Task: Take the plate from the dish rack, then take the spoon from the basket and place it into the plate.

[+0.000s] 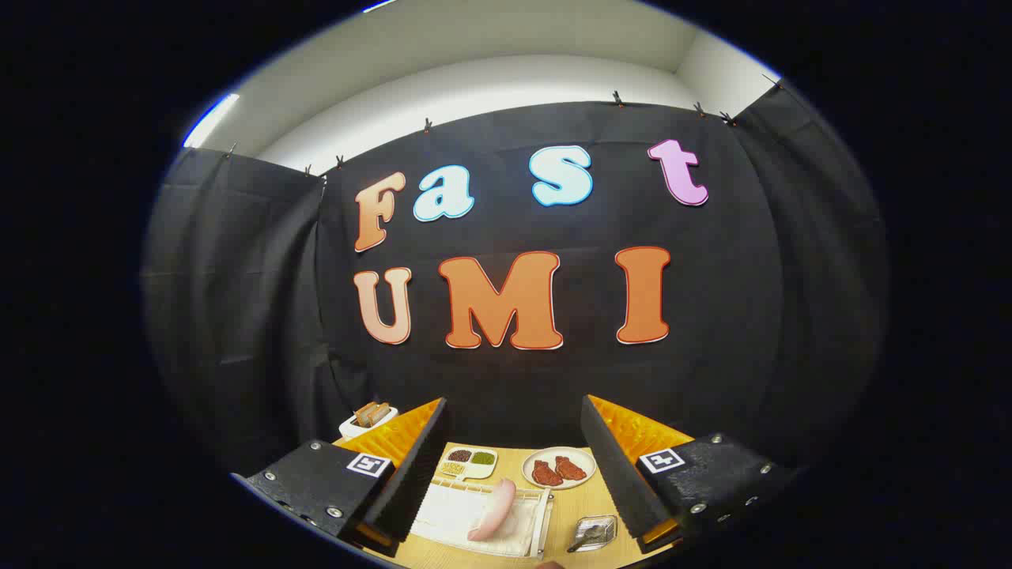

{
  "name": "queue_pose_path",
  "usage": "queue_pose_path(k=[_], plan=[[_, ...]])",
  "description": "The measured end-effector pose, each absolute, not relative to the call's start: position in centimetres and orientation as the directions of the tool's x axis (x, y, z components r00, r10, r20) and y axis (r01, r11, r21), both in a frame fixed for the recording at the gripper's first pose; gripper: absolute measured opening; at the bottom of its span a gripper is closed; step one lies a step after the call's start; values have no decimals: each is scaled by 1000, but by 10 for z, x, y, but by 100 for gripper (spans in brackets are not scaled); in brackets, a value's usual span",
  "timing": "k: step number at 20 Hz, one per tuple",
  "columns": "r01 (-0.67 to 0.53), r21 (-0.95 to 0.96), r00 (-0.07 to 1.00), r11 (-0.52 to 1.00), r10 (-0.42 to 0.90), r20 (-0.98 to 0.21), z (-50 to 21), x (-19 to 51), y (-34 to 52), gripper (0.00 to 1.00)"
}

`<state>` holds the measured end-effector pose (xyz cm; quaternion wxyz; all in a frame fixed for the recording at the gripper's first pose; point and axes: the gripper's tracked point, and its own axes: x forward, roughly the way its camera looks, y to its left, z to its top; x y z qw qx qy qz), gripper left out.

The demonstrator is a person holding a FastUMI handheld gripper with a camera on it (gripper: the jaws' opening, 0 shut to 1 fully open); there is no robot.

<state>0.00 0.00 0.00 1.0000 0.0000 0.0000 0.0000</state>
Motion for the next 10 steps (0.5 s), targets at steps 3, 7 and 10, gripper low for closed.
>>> queue_pose_path(k=[3,7,10], plan=[[-13,-13,999,1000,13,46,13,-1,2,98],[-7,-11,998,1000,8,56,20,-1,0,98],[-5,-17,995,1000,6,97,32,0,1,98]])
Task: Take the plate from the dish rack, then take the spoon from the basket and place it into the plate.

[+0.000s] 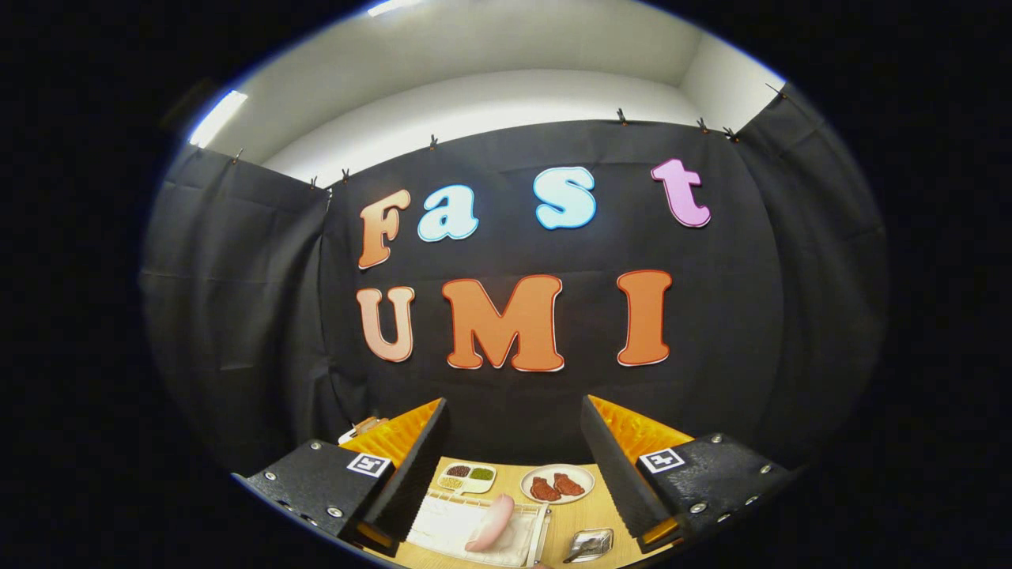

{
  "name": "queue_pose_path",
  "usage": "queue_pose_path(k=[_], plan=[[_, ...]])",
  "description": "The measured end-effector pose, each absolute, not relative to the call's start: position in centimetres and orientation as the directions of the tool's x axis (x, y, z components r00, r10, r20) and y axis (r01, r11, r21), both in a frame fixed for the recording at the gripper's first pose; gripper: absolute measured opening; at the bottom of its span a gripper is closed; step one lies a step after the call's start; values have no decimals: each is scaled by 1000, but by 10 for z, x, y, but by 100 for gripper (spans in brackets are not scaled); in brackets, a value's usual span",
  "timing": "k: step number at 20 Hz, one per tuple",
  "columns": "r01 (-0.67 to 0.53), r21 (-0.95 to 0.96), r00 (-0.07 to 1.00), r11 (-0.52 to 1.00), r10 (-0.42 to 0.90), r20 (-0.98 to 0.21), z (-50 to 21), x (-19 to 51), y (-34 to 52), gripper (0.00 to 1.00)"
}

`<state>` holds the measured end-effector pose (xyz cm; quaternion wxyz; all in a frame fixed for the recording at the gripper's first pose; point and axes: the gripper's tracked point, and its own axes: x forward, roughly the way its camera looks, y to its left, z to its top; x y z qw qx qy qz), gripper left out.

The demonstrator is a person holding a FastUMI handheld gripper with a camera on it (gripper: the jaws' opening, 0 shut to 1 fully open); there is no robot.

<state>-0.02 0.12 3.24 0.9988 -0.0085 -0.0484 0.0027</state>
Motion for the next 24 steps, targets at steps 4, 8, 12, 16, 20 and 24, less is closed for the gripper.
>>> queue_pose_path(k=[4,8,12,16,20,24], plan=[[23,-57,995,998,-17,98,36,4,-2,98],[13,-96,1000,995,-14,-7,9,16,6,98],[-27,-135,995,991,14,-94,-7,28,19,97],[-85,-147,975,985,52,-218,-35,47,33,96],[-113,-155,909,981,38,-416,-80,66,30,92],[-126,-112,808,986,37,-588,-122,75,30,89]])
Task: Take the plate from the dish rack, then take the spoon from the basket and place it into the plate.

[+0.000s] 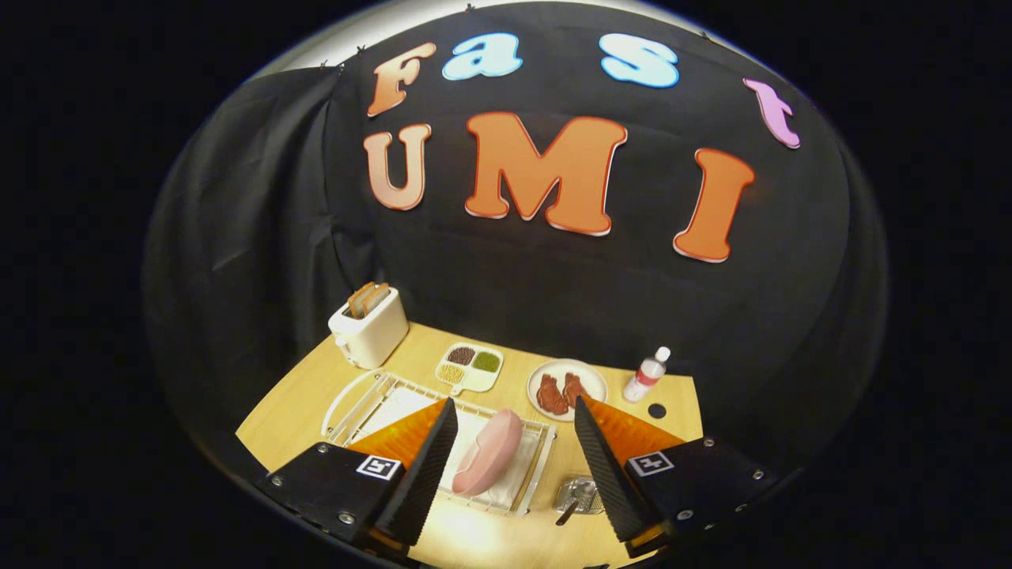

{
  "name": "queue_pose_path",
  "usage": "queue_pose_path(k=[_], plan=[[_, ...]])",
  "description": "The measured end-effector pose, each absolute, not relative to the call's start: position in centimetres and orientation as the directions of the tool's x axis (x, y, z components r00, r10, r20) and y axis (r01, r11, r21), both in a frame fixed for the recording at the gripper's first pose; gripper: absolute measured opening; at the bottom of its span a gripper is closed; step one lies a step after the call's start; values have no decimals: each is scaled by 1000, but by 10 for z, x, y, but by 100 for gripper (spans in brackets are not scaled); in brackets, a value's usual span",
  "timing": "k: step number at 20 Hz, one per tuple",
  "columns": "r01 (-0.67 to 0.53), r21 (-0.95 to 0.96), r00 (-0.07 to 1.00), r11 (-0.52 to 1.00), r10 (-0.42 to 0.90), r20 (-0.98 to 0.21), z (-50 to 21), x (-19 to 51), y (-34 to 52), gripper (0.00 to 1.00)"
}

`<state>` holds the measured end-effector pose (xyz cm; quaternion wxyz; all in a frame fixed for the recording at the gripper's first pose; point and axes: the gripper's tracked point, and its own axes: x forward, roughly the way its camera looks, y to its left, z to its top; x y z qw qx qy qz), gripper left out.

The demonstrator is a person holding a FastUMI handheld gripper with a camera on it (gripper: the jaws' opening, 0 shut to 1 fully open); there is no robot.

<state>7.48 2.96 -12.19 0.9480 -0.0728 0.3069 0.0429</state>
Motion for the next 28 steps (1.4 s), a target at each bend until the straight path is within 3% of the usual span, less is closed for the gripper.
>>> queue_pose_path(k=[4,14,20,22,23,25,28], plan=[[-113,-55,682,992,37,-730,-168,84,32,86],[-16,23,326,1000,27,-945,-282,99,25,83],[76,16,207,997,-1,-978,-321,111,18,67],[146,38,157,989,15,-988,-330,110,21,53],[192,37,134,981,11,-991,-332,110,21,41],[218,4,115,976,-21,-993,-337,109,14,31],[178,-27,139,984,-53,-989,-334,111,22,28]])
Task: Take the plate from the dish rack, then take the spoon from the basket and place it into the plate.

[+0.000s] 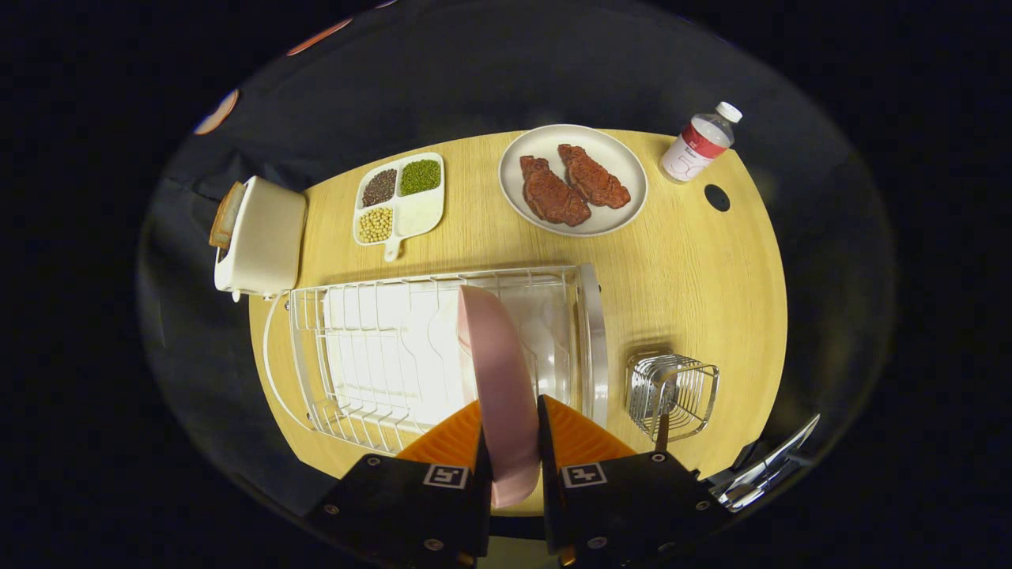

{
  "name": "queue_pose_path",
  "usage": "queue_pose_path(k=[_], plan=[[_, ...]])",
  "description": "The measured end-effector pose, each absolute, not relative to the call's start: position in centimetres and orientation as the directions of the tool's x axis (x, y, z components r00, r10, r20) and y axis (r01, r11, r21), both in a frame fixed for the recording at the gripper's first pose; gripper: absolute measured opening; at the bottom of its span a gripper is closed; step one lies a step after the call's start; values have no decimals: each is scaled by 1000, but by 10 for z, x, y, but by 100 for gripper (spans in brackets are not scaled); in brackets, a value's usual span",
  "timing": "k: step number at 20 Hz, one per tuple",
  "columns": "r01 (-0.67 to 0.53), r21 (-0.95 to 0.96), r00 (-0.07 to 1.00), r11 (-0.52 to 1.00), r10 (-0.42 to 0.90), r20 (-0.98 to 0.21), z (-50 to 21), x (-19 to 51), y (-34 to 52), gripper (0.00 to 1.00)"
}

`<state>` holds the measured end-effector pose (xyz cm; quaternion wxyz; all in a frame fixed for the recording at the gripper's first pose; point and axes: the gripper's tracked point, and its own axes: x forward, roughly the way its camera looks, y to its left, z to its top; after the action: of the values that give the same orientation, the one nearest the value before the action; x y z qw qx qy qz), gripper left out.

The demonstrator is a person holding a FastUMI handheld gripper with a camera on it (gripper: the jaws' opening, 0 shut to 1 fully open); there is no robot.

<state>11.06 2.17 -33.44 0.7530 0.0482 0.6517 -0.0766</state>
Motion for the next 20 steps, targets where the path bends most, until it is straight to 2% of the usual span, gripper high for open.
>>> queue_pose_path(k=[7,12,20], plan=[[130,-274,186,953,-295,-937,-329,114,12,17],[115,-404,204,907,-420,-884,-322,116,23,17],[100,-509,241,855,-518,-821,-307,122,36,17]])
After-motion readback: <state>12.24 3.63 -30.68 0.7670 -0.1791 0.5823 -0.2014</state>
